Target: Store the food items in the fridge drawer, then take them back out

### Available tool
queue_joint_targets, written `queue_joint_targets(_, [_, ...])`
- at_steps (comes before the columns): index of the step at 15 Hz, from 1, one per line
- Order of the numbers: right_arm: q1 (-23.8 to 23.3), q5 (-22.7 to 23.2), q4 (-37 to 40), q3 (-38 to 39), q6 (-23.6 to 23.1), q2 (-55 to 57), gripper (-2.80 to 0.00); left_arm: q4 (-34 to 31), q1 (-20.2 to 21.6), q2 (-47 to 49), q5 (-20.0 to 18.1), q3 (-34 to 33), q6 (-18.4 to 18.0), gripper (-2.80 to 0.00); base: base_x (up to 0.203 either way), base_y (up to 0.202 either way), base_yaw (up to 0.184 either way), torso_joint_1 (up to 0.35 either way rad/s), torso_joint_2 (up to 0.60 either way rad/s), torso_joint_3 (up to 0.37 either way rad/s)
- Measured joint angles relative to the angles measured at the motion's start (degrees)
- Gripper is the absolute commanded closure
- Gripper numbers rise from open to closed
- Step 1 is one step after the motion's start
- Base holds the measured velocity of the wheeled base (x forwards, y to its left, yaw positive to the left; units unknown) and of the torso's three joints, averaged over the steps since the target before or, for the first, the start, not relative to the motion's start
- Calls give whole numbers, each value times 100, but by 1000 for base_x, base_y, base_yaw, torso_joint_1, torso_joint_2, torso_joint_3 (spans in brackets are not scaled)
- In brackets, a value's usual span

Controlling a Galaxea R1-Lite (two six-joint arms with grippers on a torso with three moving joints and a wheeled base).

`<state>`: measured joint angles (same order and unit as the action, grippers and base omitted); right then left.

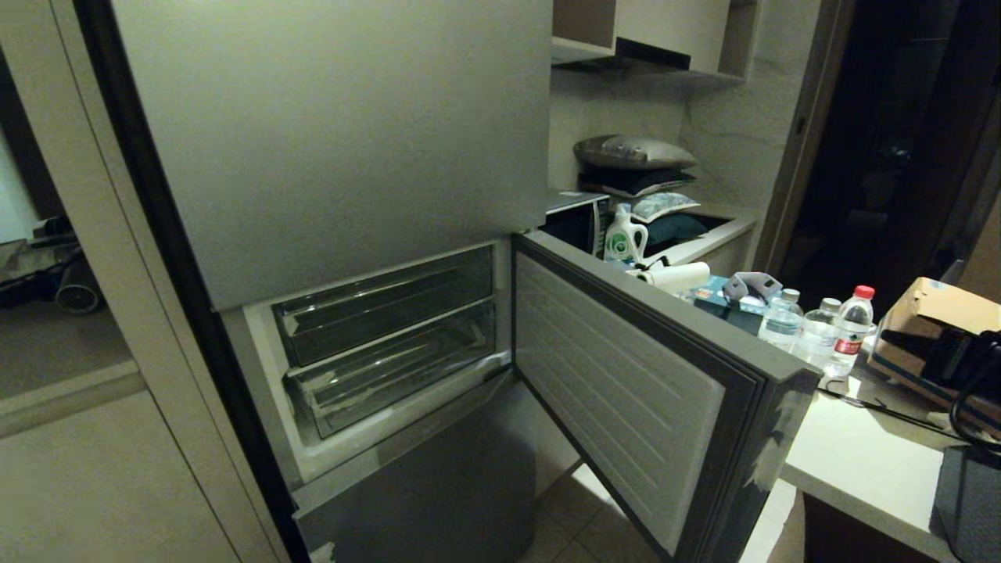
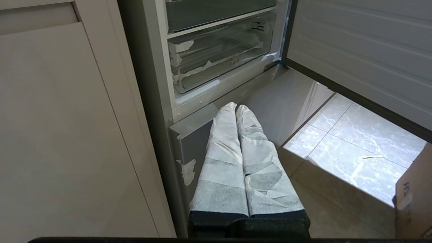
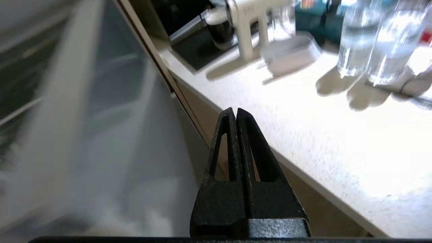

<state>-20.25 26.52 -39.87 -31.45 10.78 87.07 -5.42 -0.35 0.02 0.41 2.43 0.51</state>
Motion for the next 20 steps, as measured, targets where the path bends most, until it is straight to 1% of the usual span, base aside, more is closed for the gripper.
queue_joint_targets(1, [-7, 140, -205, -5, 13, 271, 0, -2, 0, 0, 0, 0, 0, 0, 0, 0, 0, 0, 0, 0])
queue_joint_targets(2, [-8, 424, -342, -1, 24, 486, 0, -2, 2, 0, 0, 2, 0, 0, 0, 0, 0, 0, 0, 0])
queue_joint_targets(4, [-8, 1021, -402, 64, 25, 678, 0, -2, 0, 0, 0, 2, 0, 0, 0, 0, 0, 0, 0, 0])
queue_joint_targets(6, [10, 1408, -402, 105, 29, 772, 0, -2, 0, 0, 0, 2, 0, 0, 0, 0, 0, 0, 0, 0])
queue_joint_targets(8, [142, 1917, -406, 74, 22, 897, 0, -2, 0, 0, 0, 0, 0, 0, 0, 0, 0, 0, 0, 0])
queue_joint_targets(9, [261, 2076, -413, 20, 22, 975, 0, -2, 0, 0, 0, 0, 0, 0, 0, 0, 0, 0, 0, 0])
queue_joint_targets(11, [629, 2129, -411, -50, -12, 1124, 0, -2, 0, 0, 0, 0, 0, 0, 0, 0, 0, 0, 0, 0])
queue_joint_targets(17, [1814, 2107, -380, -30, -20, 1352, 0, -2, 0, 0, 0, 0, 0, 0, 0, 0, 0, 0, 0, 0])
queue_joint_targets(19, [2220, 2021, -380, -198, -6, 1457, 0, -2, -2, 0, 0, 0, 0, 0, 0, 0, 0, 0, 0, 0])
queue_joint_targets(20, [2434, 1897, -380, -327, 4, 1547, 0, -2, -2, 0, 0, 0, 0, 0, 0, 0, 0, 0, 0, 0])
